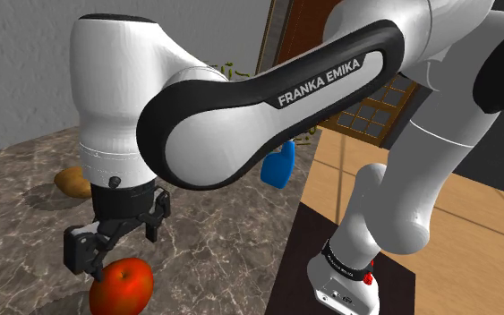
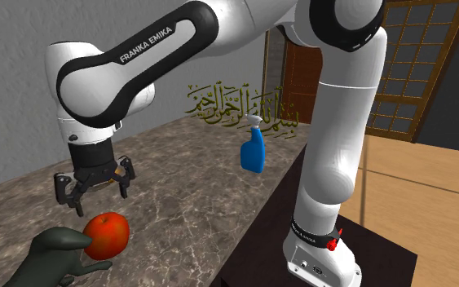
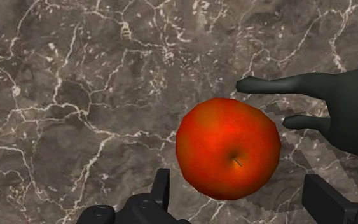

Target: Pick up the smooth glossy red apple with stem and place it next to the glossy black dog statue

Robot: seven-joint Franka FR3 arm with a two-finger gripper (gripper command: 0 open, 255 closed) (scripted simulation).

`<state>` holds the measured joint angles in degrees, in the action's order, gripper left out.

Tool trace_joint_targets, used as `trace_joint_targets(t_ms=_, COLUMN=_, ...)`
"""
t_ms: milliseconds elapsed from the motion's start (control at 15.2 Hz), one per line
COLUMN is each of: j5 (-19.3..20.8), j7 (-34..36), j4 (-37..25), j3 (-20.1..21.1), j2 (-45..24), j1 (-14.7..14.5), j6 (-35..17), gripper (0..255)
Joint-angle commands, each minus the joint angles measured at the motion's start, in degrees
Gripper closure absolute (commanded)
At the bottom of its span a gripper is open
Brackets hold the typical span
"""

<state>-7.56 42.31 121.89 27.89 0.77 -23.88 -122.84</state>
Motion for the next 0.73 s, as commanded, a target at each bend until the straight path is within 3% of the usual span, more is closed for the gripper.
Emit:
trace_joint_targets(t_ms=0, j5=-0.4, j7=-0.5, j4=-1.8, j3=-0.3, j2=1.3, j1=0.3, j6=3.0, gripper=0)
trace_joint_targets(t_ms=132, j5=-0.9, j7=-0.8, j4=-4.0, j3=-0.6, j2=2.6, j1=0.5, j6=6.4, gripper=0)
trace_joint_targets(t_ms=660, j5=-0.9, j7=-0.8, j4=-4.0, j3=-0.6, j2=2.6, j1=0.5, j6=6.4, gripper=0)
